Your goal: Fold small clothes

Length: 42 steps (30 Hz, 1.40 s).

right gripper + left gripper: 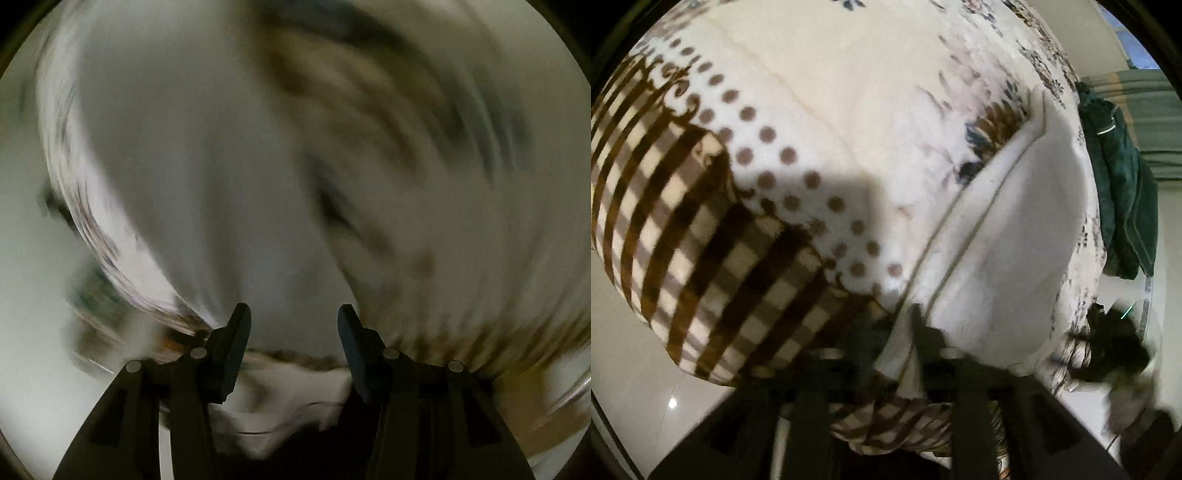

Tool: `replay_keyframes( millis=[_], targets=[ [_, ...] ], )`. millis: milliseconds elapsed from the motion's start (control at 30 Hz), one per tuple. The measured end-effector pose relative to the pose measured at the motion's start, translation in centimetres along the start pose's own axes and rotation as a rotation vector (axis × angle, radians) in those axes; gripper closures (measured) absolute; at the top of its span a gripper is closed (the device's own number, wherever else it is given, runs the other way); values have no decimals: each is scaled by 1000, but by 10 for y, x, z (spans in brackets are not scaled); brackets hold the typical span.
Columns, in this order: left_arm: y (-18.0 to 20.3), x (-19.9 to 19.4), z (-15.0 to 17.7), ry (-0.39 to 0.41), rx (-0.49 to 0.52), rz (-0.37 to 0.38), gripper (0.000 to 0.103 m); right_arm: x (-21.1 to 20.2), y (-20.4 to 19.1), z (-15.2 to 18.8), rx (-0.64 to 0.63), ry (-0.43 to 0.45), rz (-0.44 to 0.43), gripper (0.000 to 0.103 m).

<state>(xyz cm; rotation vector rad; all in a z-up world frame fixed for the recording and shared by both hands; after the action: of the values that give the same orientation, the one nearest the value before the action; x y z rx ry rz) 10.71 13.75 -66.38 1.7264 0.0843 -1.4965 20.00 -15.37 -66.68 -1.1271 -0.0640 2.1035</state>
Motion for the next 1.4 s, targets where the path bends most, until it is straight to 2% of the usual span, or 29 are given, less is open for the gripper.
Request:
replay_keyframes(
  millis=[33, 100, 167, 233, 267, 300, 333, 400, 533, 567, 667, 700, 733, 767, 933, 1067, 1200, 1267, 1333, 1400],
  targets=[
    [1, -2, 0, 14, 0, -8, 52, 10, 17, 4, 64, -2, -60, 52],
    [2, -4, 0, 36, -11, 1, 50, 29, 52, 7, 164, 24, -156, 52],
    [8, -1, 2, 46, -29, 9, 50, 44, 69, 9, 234, 30, -264, 52],
    [15, 3, 6, 49, -35, 15, 50, 50, 76, 6, 297, 61, -447, 52],
    [19, 5, 8, 45, -27, 13, 50, 51, 75, 5, 296, 74, -487, 57],
    [22, 7, 10, 39, -18, 8, 50, 48, 72, 2, 282, 115, -550, 67],
    [25, 8, 13, 34, -6, 8, 50, 45, 69, 1, 261, 139, -578, 94],
    [34, 12, 19, 22, 29, -4, 50, 38, 68, 3, 211, 196, -551, 95],
    [46, 21, 31, -8, 116, -39, 50, 28, 81, 23, 149, 234, -413, 98],
    [47, 27, 34, -21, 146, -66, 50, 28, 89, 33, 137, 229, -365, 98],
    [44, 47, 39, -63, 227, -165, 52, 28, 98, 46, 114, 241, -301, 99],
    [44, 50, 38, -54, 249, -196, 59, 30, 100, 50, 109, 245, -276, 99],
    [45, 49, 36, -32, 265, -210, 96, 30, 102, 52, 104, 252, -259, 99],
    [45, 47, 33, -18, 272, -228, 101, 33, 99, 54, 88, 253, -237, 99],
    [51, 11, 20, 73, 256, -192, 101, 27, 81, 62, -3, 269, -113, 100],
    [46, -14, 9, 113, 254, -175, 101, 38, 80, 77, -28, 250, -84, 100],
    [23, 10, -1, 81, 250, -201, 101, 60, 68, 84, -57, 235, -57, 100],
    [14, 29, 1, 41, 259, -205, 101, 80, 62, 75, -86, 241, 8, 99],
    [14, 40, 2, 12, 252, -179, 100, 105, 55, 68, -120, 186, 8, 98],
    [16, 39, 3, -5, 232, -151, 99, 104, 54, 64, -99, 148, -27, 88]
  ],
)
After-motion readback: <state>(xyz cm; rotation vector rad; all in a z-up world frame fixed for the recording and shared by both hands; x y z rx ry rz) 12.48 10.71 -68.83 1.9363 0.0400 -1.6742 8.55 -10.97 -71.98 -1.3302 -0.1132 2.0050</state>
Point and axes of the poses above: each gripper's, at about its wrist camera, not at the fingertips, and x roughly the way its jaws point, y to its right, z to its underside, the point moved 10 cm from there along x, roughly the way its jaws point, and after that the axes turned 2 degrees about z, right-handed, at the moved point
